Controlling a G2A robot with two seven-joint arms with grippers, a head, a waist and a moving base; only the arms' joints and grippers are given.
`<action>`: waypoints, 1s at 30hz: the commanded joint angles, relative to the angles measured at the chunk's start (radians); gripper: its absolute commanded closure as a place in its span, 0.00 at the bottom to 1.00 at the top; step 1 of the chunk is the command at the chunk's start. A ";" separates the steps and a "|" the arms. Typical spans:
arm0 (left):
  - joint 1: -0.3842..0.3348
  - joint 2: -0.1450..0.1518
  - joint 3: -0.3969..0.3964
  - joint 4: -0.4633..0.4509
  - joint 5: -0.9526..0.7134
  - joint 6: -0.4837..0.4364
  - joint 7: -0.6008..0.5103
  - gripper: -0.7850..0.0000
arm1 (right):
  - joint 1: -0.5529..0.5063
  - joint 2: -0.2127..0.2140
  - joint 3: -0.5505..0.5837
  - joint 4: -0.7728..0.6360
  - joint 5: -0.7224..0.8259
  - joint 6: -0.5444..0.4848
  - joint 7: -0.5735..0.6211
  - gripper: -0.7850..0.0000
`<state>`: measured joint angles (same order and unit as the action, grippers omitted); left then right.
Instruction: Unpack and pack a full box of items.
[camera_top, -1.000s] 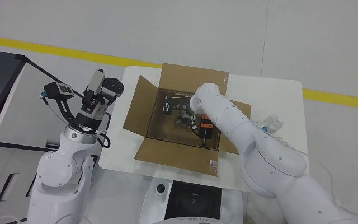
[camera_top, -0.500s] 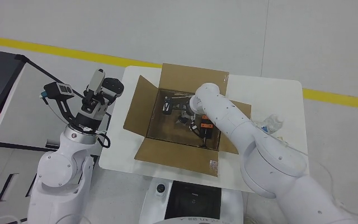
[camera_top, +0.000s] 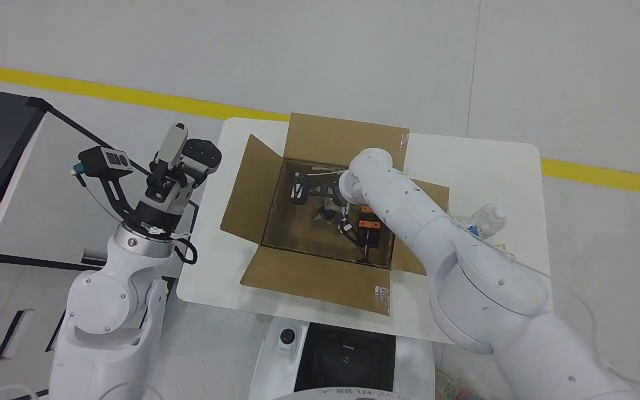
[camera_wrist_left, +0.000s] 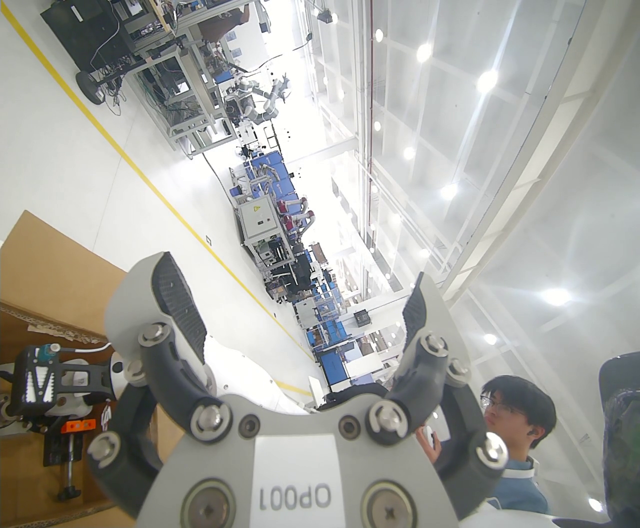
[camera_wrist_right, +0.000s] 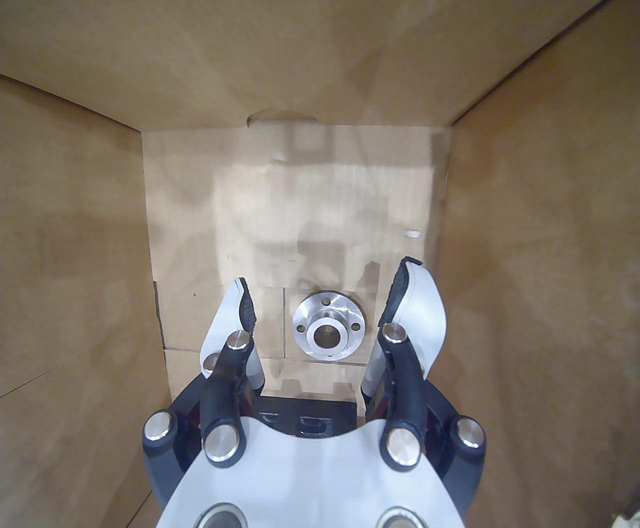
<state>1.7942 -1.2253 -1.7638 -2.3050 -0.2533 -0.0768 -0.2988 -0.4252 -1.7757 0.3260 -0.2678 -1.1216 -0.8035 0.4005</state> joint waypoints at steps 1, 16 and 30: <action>0.000 0.000 0.000 0.000 0.000 0.000 0.000 0.00 | 0.000 0.006 0.004 -0.005 -0.001 -0.005 0.002 0.30; 0.000 0.000 0.000 0.000 0.000 0.000 0.000 0.00 | 0.014 0.051 0.043 -0.027 0.023 -0.065 0.079 0.36; 0.000 0.000 0.000 0.000 0.000 0.000 0.000 0.00 | -0.020 0.062 0.056 -0.096 0.018 0.009 0.228 0.51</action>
<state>1.7942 -1.2253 -1.7638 -2.3050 -0.2533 -0.0768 -0.2988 -0.4451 -1.7153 0.3798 -0.3631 -1.1040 -0.7944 0.6260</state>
